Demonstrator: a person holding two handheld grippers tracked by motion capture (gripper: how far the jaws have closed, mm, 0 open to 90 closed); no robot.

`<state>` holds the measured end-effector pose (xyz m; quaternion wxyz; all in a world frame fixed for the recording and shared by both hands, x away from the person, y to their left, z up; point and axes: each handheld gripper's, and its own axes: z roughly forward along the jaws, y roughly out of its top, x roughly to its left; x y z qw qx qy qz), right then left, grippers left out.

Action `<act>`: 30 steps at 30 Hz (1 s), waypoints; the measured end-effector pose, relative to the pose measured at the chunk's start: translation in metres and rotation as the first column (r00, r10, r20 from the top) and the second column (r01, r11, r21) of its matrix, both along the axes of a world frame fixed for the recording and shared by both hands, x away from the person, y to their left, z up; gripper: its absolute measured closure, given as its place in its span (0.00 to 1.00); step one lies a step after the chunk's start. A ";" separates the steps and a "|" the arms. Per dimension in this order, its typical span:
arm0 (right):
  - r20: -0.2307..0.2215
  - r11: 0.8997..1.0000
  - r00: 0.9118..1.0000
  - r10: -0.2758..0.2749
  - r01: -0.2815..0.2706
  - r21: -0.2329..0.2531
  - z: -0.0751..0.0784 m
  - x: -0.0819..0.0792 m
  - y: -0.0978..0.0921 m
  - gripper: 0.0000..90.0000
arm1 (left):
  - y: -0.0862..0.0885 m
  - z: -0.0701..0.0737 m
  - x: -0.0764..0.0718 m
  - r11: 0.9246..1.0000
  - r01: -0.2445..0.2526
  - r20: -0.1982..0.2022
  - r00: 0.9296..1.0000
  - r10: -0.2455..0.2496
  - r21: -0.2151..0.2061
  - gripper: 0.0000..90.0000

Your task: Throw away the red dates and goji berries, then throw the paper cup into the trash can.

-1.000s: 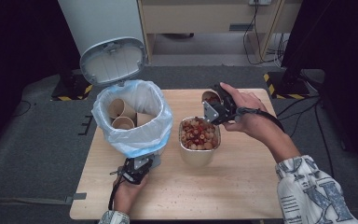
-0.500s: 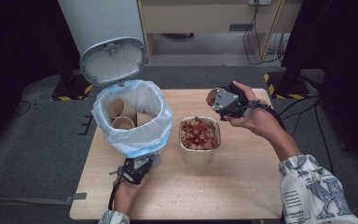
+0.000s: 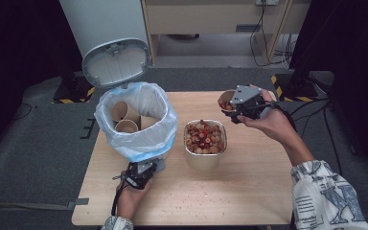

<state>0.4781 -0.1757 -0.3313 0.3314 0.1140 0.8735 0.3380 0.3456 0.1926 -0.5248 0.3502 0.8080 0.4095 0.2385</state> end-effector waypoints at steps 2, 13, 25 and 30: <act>-0.013 1.000 1.000 -0.007 0.007 0.014 -0.001 0.000 -0.002 0.33 | 0.000 0.000 0.000 1.000 0.001 0.000 1.000 -0.001 0.001 1.00; -0.042 0.999 0.999 -0.016 0.018 0.043 -0.001 -0.002 -0.015 0.32 | 0.000 0.000 0.000 1.000 0.001 0.000 1.000 -0.001 0.001 1.00; -0.164 0.982 0.986 -0.023 0.053 0.181 0.001 0.002 -0.032 0.32 | 0.000 0.000 0.000 1.000 0.002 0.000 1.000 -0.002 -0.002 1.00; -0.210 0.972 0.978 -0.010 0.059 0.228 0.002 0.004 -0.034 0.32 | 0.000 0.000 0.000 1.000 0.002 0.000 1.000 -0.002 0.001 1.00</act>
